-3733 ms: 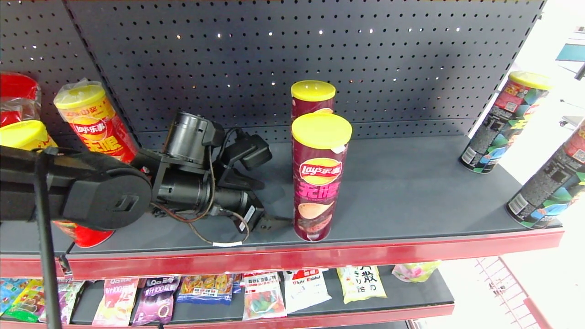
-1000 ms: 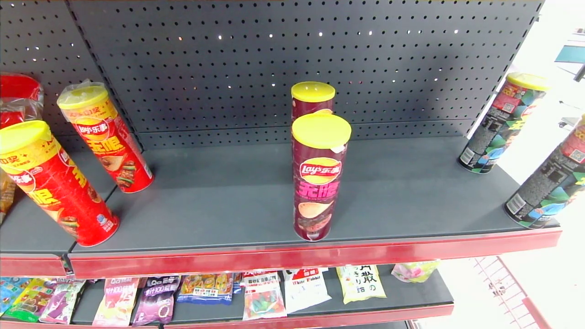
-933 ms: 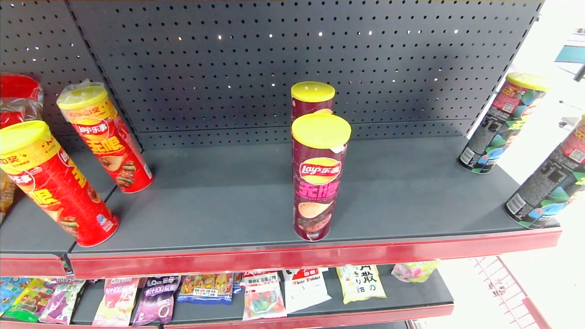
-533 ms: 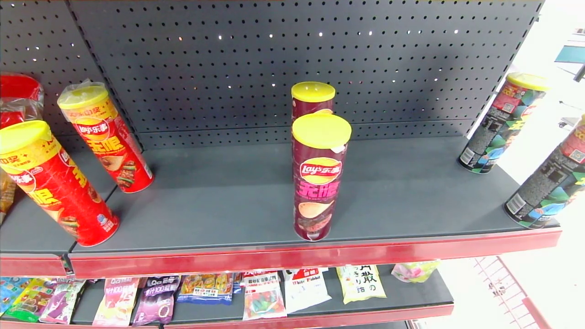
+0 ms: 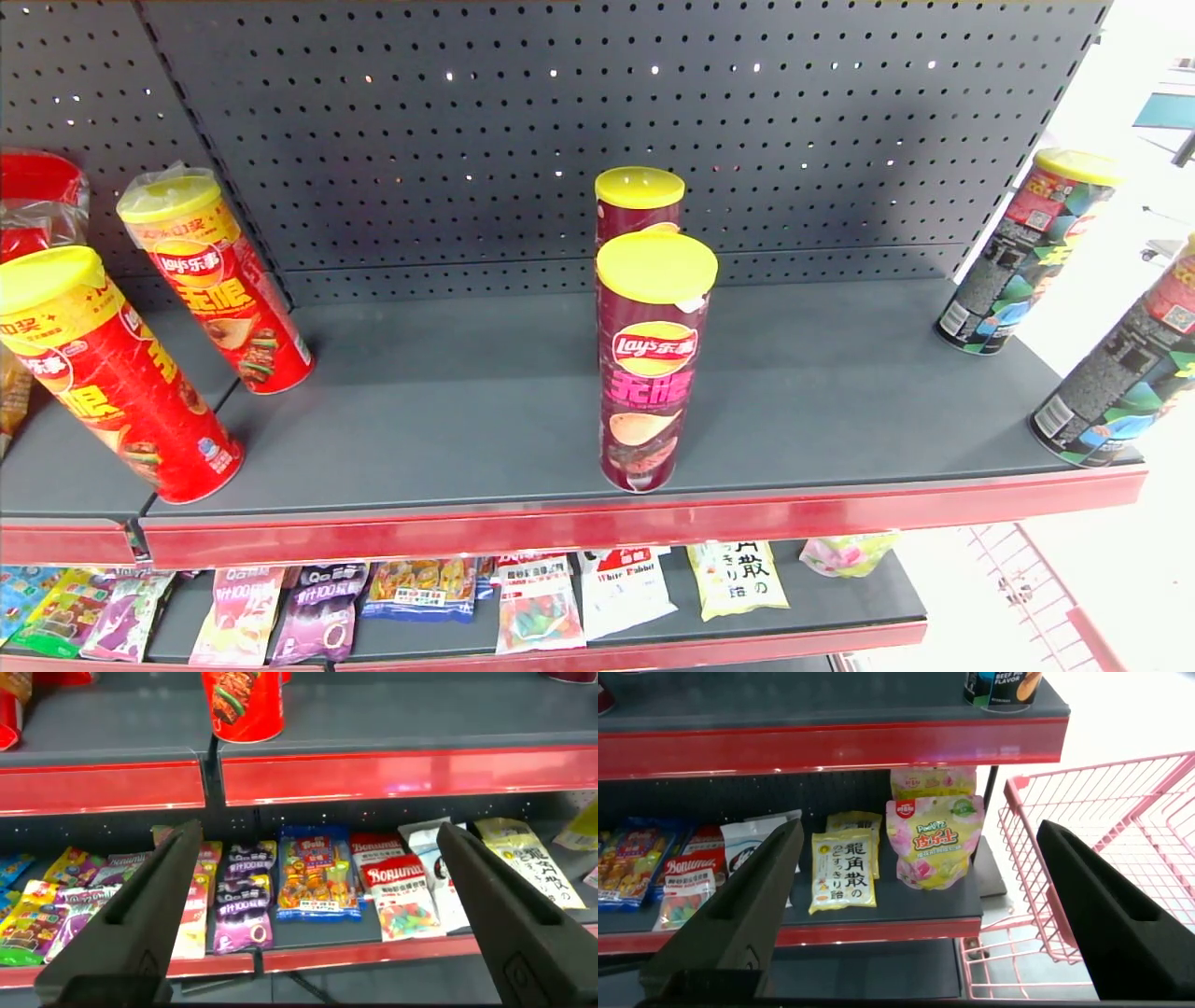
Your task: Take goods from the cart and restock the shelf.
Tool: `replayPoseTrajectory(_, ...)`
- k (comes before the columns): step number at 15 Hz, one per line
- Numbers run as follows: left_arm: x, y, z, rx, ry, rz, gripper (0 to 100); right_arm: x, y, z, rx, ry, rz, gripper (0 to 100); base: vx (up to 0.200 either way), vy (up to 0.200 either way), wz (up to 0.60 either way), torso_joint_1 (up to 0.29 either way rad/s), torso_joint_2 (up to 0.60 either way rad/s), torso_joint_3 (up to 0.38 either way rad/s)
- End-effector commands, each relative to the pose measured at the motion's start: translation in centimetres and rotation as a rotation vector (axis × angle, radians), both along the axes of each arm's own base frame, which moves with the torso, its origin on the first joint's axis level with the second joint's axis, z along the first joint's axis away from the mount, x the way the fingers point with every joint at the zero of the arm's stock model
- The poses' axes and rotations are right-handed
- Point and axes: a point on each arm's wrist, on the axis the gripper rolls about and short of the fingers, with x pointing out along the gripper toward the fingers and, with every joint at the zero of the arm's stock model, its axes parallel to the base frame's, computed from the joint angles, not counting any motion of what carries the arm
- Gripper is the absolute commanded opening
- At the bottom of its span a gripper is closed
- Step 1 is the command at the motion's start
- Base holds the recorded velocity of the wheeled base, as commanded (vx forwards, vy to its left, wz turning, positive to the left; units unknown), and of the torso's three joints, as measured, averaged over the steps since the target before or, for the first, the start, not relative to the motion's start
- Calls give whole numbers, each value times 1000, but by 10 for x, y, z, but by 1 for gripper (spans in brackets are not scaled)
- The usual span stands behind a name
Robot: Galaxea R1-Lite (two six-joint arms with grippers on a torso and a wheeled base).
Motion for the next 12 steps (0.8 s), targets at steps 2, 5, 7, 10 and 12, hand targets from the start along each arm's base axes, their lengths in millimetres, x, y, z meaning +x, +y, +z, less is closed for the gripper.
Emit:
replayPoseTrajectory(2,0,0,0,-1,0,0,100,0,0,0,1,0,-1,100,0,0,0,0,0,0)
replayPoseTrajectory(5,0,0,0,-1,0,0,100,0,0,0,-3,0,1,100,0,0,0,0,0,0)
replayPoseTrajectory(7,0,0,0,-1,0,0,100,0,0,0,-6,0,-1,100,0,0,0,0,0,0)
replayPoseTrajectory(10,0,0,0,-1,0,0,100,-3,1,15,28,-43,61,100,0,0,0,0,0,0)
replayPoseTrajectory(12,0,0,0,-1,0,0,100,20,3,127,168,-22,233,100,0,0,0,0,0,0)
